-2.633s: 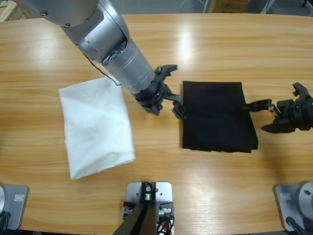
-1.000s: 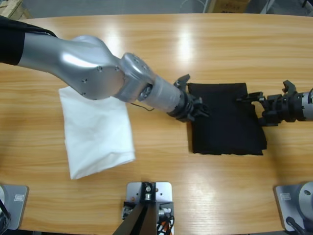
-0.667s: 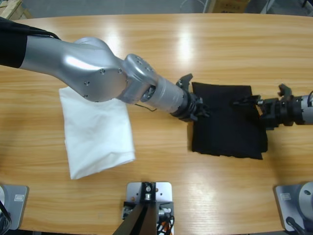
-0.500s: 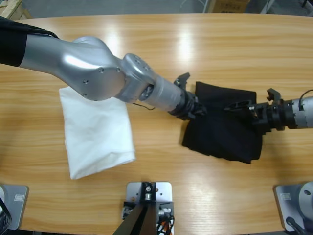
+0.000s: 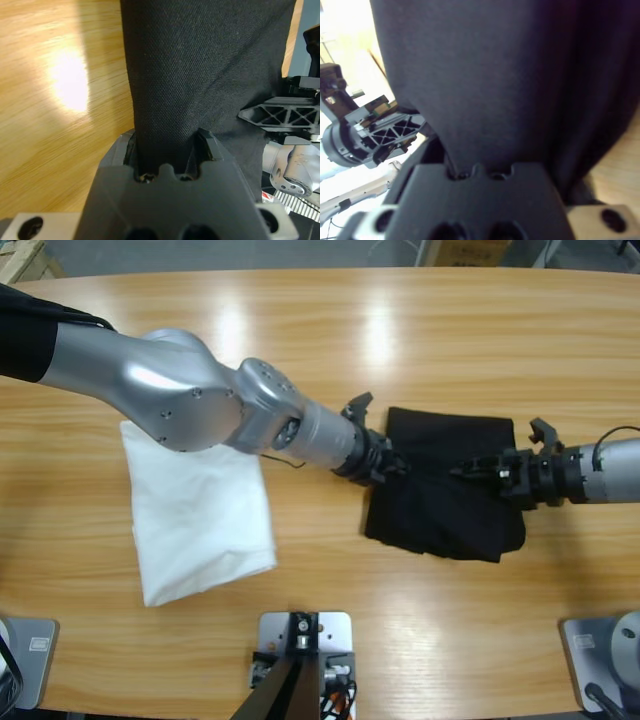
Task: Fold clothes
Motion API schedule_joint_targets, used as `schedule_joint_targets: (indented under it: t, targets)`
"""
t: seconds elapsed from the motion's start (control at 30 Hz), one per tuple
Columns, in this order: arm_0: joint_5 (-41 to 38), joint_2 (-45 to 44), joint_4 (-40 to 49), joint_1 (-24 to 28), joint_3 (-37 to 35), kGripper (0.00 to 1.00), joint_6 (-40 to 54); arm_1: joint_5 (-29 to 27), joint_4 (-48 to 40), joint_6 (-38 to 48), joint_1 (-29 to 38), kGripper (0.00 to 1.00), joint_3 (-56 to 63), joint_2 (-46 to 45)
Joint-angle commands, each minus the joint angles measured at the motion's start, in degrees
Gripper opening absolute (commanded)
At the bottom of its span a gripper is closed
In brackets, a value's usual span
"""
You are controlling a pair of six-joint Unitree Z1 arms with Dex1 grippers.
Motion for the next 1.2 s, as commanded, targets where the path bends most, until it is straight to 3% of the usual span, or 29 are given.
schedule_joint_targets:
  t: [0.03, 0.1, 0.13, 0.17, 0.2, 0.47, 0.63, 0.83, 0.97, 1.2]
  targets:
    - [2.5, 0.3, -1.6, -0.2, -1.4, 0.422, 1.3, 0.4, -1.3, -1.4, 0.8, 0.000, 1.4, 1.5]
    - [2.5, -0.3, -1.3, 0.1, -1.9, 0.358, 1.3, 0.9, -1.3, -2.0, 0.8, 0.000, 1.4, -1.0]
    - [2.0, -0.2, -1.9, 0.2, -1.9, 0.237, 1.2, 1.1, -1.3, -2.1, 0.8, 0.000, 1.3, -1.3]
    - [0.9, 0.2, -2.4, 0.2, -1.9, 0.017, 1.5, 1.1, -1.3, -2.3, 0.8, 0.000, 1.4, -1.3]
    - [0.9, 0.5, -2.4, -0.2, -1.6, 0.000, 2.0, 1.2, -1.3, -2.8, 0.8, 0.000, 1.4, -1.4]
    - [0.6, 0.8, -0.9, -1.6, -1.7, 0.000, 3.5, 1.1, 0.8, -4.8, 0.3, 0.000, 0.8, -3.9]
    - [3.5, -3.4, 3.2, -1.7, -2.0, 0.000, 7.8, -2.2, 2.6, -1.3, 9.5, 0.000, -2.4, -6.3]
    - [7.5, -12.9, 8.1, -1.2, 1.5, 0.000, 11.8, -5.2, 14.2, 0.0, 15.5, 0.000, -14.0, -10.7]
    - [11.3, -22.6, 14.1, -1.2, 7.6, 0.000, 11.9, -5.8, 17.7, 0.1, 17.7, 0.000, -19.1, -10.2]
    - [18.1, -37.6, 17.9, -1.2, 20.8, 0.000, 9.5, -8.5, 21.5, 3.4, 29.8, 0.000, -34.1, -2.3]
